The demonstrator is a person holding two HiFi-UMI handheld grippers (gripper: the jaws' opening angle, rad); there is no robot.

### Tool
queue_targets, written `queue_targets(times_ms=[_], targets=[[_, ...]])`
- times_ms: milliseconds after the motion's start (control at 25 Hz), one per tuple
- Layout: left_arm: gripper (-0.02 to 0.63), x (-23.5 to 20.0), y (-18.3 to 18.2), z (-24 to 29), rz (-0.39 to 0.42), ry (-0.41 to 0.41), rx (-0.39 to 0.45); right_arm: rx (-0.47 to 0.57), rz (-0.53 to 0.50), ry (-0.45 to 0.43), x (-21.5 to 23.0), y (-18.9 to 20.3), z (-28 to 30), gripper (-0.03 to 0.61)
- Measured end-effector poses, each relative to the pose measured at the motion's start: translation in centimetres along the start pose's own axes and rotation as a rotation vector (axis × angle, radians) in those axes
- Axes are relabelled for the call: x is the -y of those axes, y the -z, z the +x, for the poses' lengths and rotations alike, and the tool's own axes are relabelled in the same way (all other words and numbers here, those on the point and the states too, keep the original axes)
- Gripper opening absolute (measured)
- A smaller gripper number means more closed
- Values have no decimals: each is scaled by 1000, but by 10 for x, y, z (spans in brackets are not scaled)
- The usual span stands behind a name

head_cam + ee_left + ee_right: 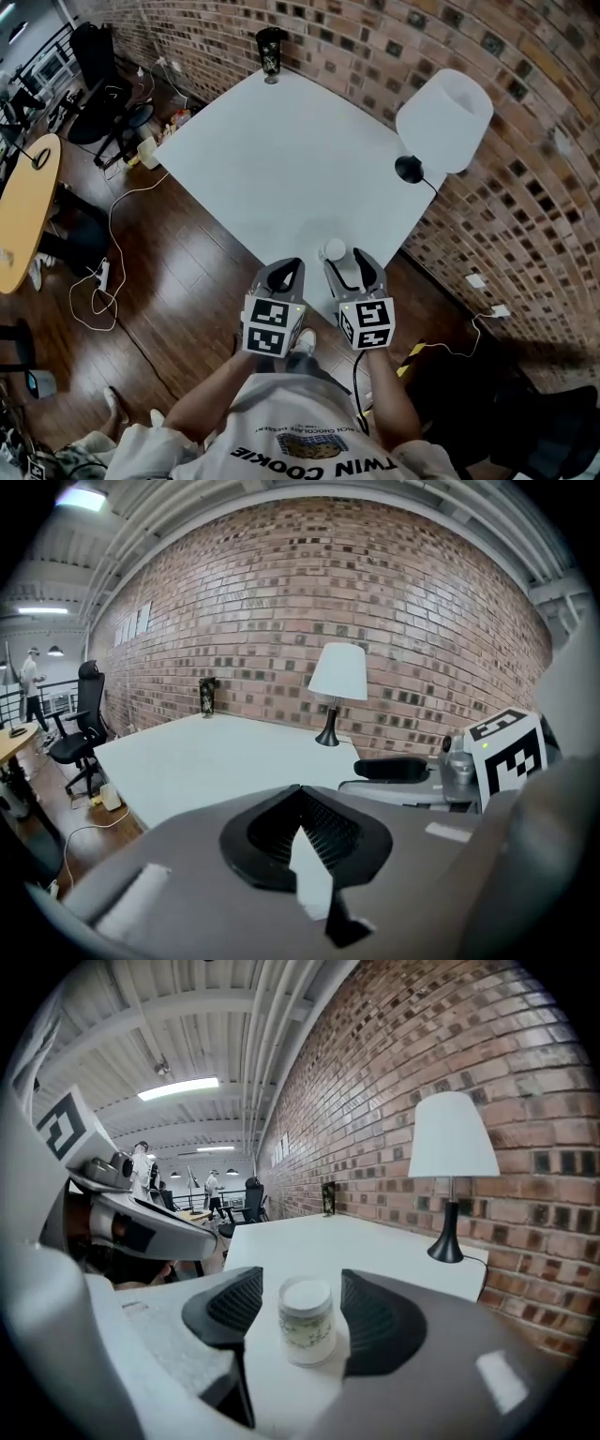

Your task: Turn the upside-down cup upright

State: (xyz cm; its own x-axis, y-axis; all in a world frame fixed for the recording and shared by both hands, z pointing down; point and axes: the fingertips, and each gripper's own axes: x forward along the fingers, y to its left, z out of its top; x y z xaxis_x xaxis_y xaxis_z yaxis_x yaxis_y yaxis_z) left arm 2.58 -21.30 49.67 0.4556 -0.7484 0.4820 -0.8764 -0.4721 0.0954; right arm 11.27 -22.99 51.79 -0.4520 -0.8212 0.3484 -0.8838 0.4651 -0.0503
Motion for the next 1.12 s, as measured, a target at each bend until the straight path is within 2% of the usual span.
queue_targets(times_ms=[160,280,440,880,1120], targets=[[2,7,11,-23,-7,-16,2,13,-26,3,-17,-14,-25,244],[2,13,18,-40,-12,-8,11,22,-15,0,-35,-19,-42,162],[2,22,30,-71,-21,19,32,17,-4,5,-67,-15,-66,98],[2,57,78,-185,12,83,89,30,17,73,-174,6,-162,29],[2,92,96,-224,4,136,92,18,66,108,-201,19,-212,3]])
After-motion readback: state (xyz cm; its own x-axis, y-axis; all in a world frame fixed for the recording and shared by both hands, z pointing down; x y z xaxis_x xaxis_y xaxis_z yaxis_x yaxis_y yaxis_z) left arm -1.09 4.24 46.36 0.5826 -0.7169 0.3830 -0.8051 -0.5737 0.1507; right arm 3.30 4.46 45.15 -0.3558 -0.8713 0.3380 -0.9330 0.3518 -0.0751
